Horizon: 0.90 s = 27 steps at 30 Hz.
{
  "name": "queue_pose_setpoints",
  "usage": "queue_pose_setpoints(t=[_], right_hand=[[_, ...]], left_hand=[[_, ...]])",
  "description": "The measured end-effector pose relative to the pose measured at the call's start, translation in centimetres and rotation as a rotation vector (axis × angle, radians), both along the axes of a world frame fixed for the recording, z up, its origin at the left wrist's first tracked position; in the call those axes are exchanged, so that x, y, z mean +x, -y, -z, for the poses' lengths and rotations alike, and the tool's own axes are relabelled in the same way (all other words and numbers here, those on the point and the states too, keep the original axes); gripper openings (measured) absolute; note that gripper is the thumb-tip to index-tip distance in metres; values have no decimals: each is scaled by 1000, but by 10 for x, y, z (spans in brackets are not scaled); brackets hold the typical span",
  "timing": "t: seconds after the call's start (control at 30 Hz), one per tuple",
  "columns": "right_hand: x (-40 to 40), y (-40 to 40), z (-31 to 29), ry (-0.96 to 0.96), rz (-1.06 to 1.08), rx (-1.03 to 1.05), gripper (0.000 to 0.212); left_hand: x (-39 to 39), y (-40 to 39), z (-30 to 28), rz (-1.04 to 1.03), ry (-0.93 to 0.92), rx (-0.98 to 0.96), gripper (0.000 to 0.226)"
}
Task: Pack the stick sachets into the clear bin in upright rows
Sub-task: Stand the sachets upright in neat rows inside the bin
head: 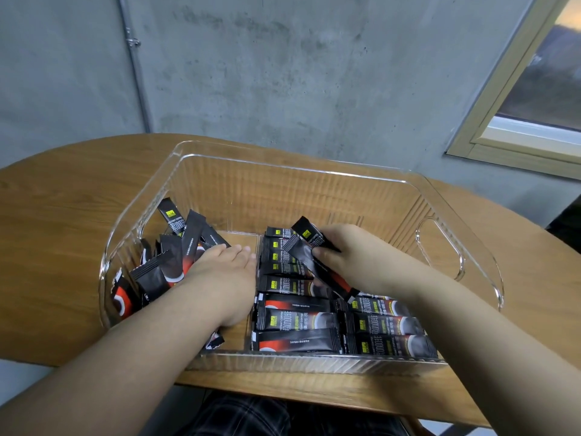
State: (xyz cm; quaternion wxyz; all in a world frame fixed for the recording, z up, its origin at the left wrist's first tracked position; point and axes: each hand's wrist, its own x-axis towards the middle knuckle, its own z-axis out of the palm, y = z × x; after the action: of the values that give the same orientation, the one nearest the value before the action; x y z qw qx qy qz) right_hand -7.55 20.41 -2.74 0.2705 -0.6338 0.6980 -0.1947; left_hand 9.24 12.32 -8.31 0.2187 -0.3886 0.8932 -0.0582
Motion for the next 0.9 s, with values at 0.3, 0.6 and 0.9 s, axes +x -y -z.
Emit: queue_pose_setpoints(t=[0.3, 0.6, 0.9], right_hand=[[2, -5, 4, 185, 81, 32, 28], [4, -6, 10, 376, 1, 64, 22], [2, -1, 16, -32, -88, -10, 32]], left_hand=[[0, 0, 1, -11, -14, 3, 59], [-1, 1, 2, -18, -12, 3, 60], [-1, 0, 1, -14, 2, -4, 61]])
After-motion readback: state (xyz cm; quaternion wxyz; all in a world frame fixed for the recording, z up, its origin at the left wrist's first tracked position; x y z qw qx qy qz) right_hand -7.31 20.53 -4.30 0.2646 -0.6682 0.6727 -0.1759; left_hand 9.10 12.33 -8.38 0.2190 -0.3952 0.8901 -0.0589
